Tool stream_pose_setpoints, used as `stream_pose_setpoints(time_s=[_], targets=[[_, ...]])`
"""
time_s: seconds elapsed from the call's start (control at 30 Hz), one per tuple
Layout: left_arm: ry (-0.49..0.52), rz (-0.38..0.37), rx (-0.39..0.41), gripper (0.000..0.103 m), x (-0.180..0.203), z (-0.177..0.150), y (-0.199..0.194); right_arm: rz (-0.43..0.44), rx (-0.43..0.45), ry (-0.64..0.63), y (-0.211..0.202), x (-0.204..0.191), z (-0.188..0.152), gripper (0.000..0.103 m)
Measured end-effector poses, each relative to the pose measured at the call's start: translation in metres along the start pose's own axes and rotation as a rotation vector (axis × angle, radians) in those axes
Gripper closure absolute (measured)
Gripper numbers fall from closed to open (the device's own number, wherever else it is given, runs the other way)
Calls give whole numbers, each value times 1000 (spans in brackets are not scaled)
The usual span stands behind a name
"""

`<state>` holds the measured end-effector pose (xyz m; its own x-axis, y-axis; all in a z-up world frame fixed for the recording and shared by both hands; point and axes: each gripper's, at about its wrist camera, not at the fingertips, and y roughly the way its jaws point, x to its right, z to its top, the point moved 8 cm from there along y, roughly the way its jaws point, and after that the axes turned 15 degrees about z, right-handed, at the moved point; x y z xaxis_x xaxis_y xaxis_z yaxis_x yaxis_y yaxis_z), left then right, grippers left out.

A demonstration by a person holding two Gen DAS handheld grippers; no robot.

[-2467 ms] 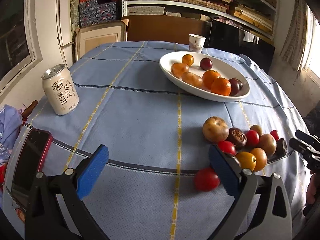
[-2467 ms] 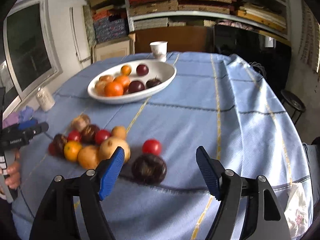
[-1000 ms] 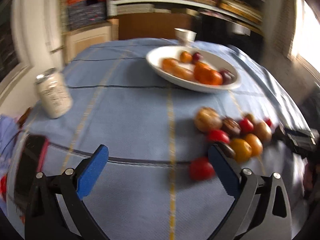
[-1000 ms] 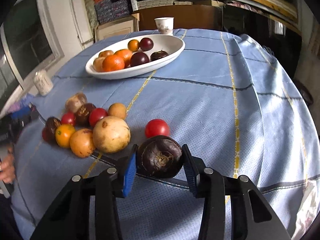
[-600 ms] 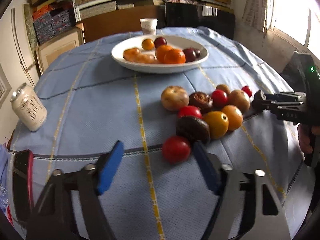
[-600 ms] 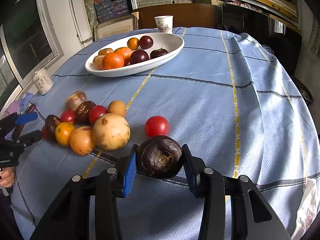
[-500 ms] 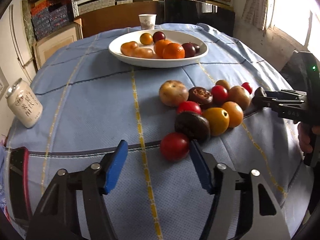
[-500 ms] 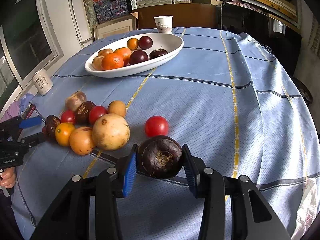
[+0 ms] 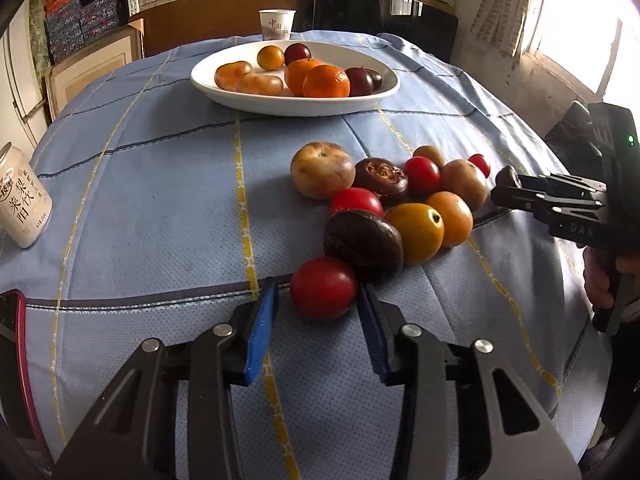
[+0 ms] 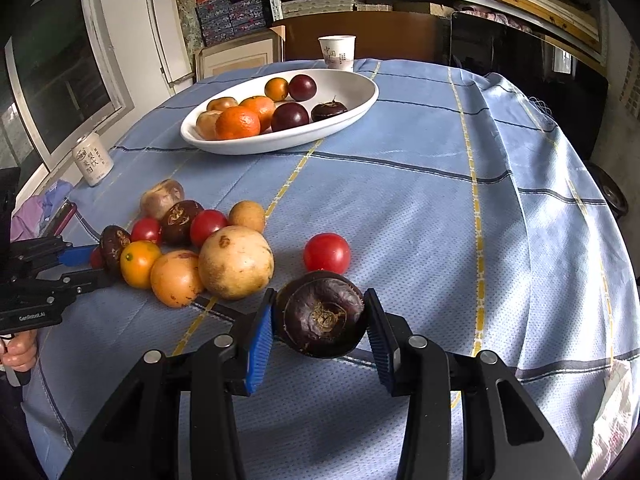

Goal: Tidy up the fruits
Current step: 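Grasp the dark brown wrinkled fruit with the right gripper while the left grasps a red tomato, then carry the red tomato and dark brown fruit over the white plate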

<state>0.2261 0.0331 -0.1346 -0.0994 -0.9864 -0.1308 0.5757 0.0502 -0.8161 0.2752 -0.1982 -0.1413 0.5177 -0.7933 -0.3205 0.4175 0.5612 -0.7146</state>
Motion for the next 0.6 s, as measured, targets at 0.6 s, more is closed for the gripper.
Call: stream_pose_setpoints(time_s=[0.6], targets=[[4, -5, 10, 71, 3, 2, -3, 4, 1, 7, 1, 0, -1, 59]])
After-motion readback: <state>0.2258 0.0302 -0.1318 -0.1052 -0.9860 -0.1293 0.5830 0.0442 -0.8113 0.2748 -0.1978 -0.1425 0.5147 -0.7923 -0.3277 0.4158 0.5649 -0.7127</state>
